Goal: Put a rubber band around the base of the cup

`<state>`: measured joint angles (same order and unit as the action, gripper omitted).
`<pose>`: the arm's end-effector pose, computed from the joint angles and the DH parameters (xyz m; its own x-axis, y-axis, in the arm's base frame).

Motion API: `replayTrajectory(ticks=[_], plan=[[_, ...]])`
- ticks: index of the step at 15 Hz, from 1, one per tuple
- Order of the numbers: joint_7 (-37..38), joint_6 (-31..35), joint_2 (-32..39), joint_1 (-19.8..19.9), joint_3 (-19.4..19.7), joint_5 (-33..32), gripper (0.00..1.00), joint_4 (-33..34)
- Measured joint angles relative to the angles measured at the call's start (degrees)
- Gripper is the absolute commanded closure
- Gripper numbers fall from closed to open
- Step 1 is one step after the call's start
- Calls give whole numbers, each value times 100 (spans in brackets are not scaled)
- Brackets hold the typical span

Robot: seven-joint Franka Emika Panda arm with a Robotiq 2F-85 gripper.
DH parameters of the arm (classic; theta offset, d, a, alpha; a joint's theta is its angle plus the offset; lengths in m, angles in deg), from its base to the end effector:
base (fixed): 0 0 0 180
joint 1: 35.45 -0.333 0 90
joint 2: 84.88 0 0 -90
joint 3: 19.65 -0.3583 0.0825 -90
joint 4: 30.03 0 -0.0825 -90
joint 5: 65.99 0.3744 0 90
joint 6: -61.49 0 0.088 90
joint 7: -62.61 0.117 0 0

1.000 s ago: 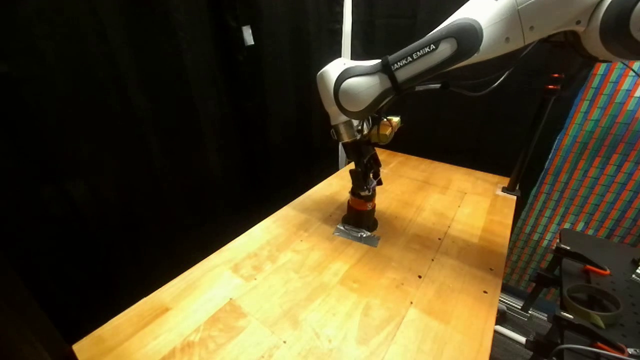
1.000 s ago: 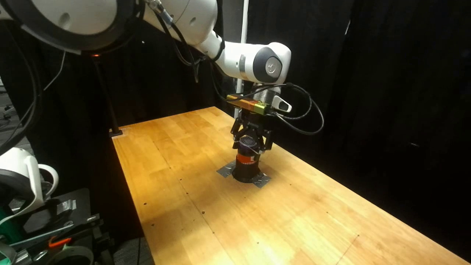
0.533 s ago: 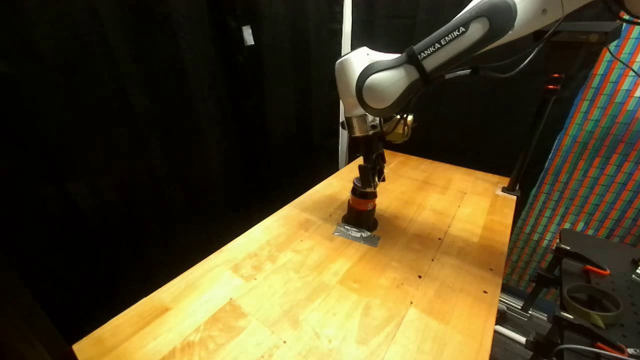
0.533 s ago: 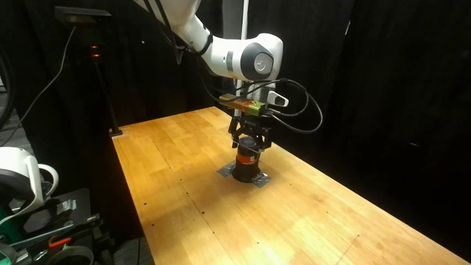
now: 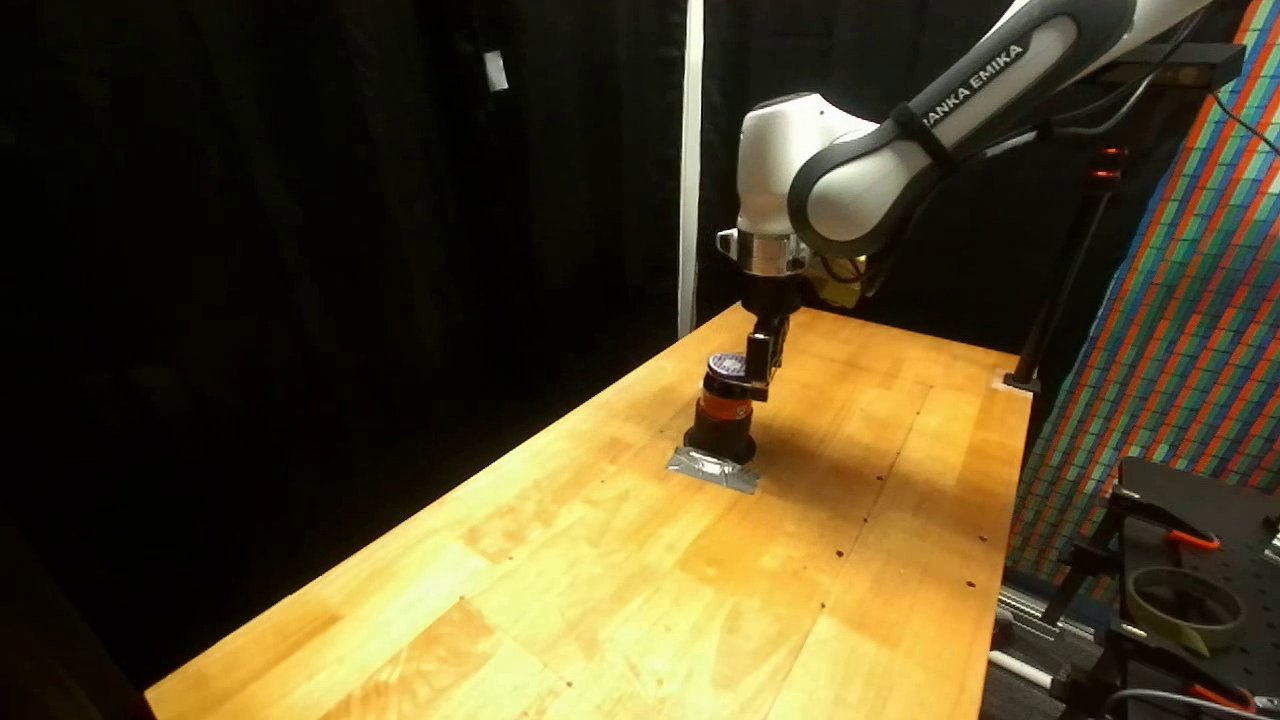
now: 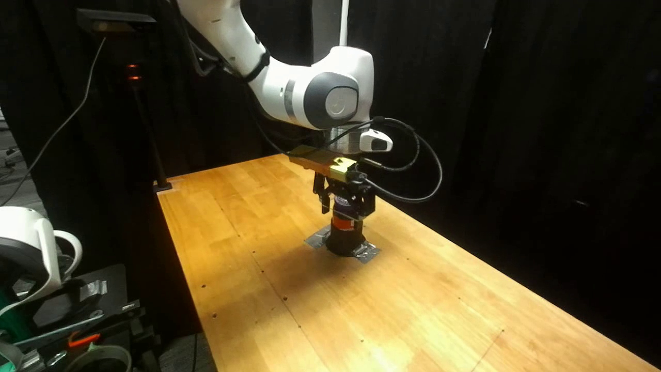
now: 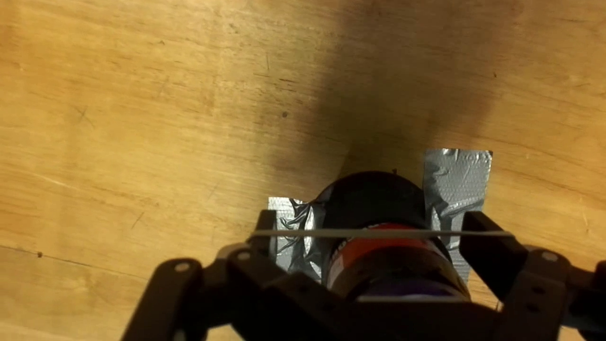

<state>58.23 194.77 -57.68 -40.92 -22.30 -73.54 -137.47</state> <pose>0.6412 0.0857 0.2909 0.9538 0.2989 -0.0311 0.3004 -0.9512 0.0704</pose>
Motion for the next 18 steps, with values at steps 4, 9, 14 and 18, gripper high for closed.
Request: replayTrajectory(ticks=[4,9,14,18], plan=[[-41,1374,-495,17,0,-41,25,-1100],[-95,3255,-1061,34,53,-271,65,-2523],[113,5293,-1439,-337,918,-1219,88,-3754],[-32,6686,-1443,-1051,1948,-1198,89,-4295]])
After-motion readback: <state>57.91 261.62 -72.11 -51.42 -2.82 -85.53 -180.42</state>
